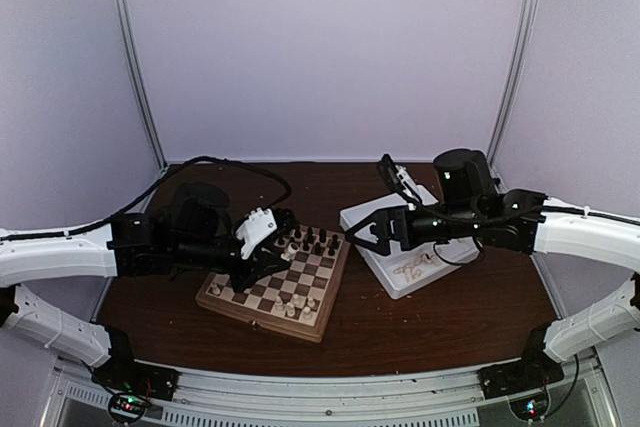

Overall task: Set up the chess pieces on the board
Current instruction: Place the chess piece on the chessboard.

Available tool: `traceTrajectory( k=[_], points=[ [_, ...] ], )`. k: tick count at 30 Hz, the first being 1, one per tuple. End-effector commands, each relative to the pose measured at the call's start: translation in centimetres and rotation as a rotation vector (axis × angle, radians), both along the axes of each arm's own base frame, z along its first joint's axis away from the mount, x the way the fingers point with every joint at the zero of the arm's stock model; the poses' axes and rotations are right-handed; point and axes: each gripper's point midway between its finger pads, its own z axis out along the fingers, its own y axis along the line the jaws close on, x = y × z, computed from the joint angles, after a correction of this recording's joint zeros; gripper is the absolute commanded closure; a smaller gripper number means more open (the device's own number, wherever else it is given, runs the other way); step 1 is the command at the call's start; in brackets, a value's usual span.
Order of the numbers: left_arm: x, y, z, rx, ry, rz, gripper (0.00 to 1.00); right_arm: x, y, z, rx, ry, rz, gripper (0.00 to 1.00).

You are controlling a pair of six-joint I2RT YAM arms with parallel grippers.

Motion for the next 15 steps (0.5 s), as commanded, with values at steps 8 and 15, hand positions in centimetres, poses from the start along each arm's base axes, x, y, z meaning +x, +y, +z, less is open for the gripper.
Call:
traceTrajectory(
  k=[8, 15],
  points=[
    [0.5, -1.0, 0.3, 0.004, -0.055, -0.014, 0.98, -1.3, 2.6, 1.4, 0.110, 0.029, 0.056, 0.03],
    [0.8, -1.4, 0.0, 0.018, -0.062, -0.020, 0.98, -2.4, 4.8, 1.8, 0.145, 0.057, 0.116, 0.15]
  ],
)
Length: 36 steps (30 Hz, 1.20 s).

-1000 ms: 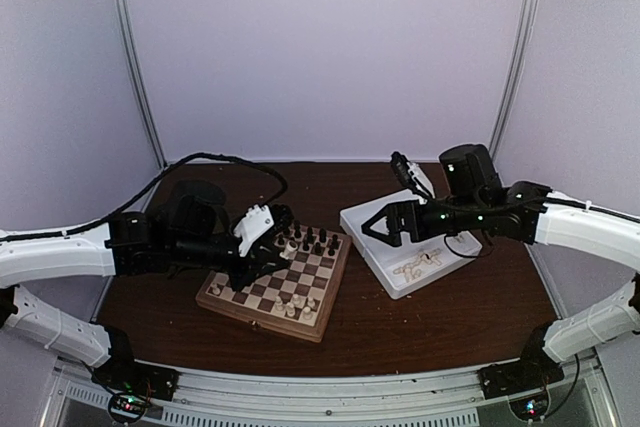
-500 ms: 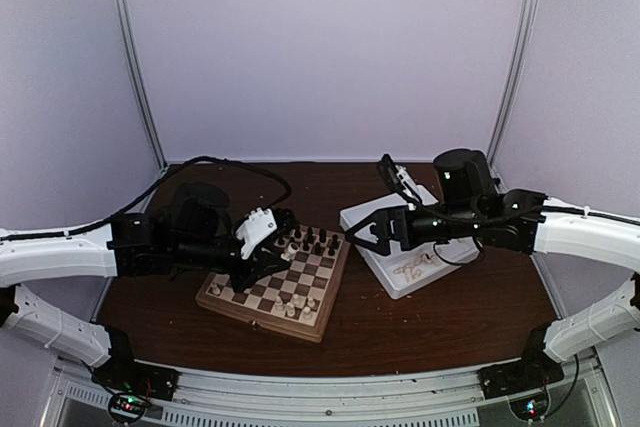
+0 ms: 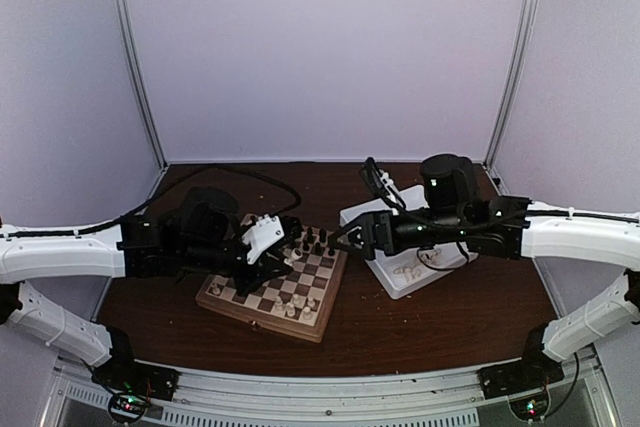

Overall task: Set up the chess pieces on the board
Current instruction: Place the chess piece on the chessboard.

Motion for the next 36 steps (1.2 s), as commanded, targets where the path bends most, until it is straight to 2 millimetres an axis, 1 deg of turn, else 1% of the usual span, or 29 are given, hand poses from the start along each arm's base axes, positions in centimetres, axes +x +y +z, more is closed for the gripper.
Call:
traceTrajectory(
  k=[1, 3, 7, 11, 16, 20, 23, 27, 30, 36],
  points=[
    [0.6, -1.1, 1.6, -0.037, -0.050, -0.012, 0.98, -0.9, 2.0, 1.2, 0.057, 0.010, 0.055, 0.19],
    [0.5, -1.2, 1.8, -0.041, -0.052, -0.014, 0.98, -1.1, 2.6, 0.7, 0.050, 0.021, 0.066, 0.20],
    [0.3, -1.4, 2.0, -0.050, -0.054, -0.027, 0.98, -1.2, 4.1, -0.5, 0.029, 0.057, 0.076, 0.29],
    [0.0, -1.7, 2.1, -0.067, -0.054, -0.044, 0.98, -1.0, 6.1, -0.5, 0.072, 0.090, 0.103, 0.40],
    [-0.2, -1.7, 1.8, -0.060, -0.060, -0.053, 0.98, -1.2, 7.7, -0.9, 0.073, 0.122, 0.126, 0.49],
    [-0.2, -1.6, 1.8, -0.055, -0.067, -0.055, 0.98, -1.1, 8.0, -1.6, 0.055, 0.138, 0.128, 0.54],
    [-0.3, -1.5, 1.9, -0.057, -0.070, -0.056, 0.98, -1.1, 8.1, -1.9, 0.044, 0.146, 0.128, 0.60],
    [-0.4, -1.4, 1.8, -0.055, -0.071, -0.058, 0.98, -1.0, 8.2, -2.4, 0.035, 0.155, 0.122, 0.64],
    [-0.5, -1.4, 1.7, -0.052, -0.074, -0.065, 0.98, -1.0, 8.3, -2.4, 0.034, 0.159, 0.122, 0.69],
    [-0.5, -1.4, 1.5, -0.046, -0.078, -0.069, 0.97, -0.8, 8.3, -2.5, 0.031, 0.160, 0.116, 0.83]
  ],
)
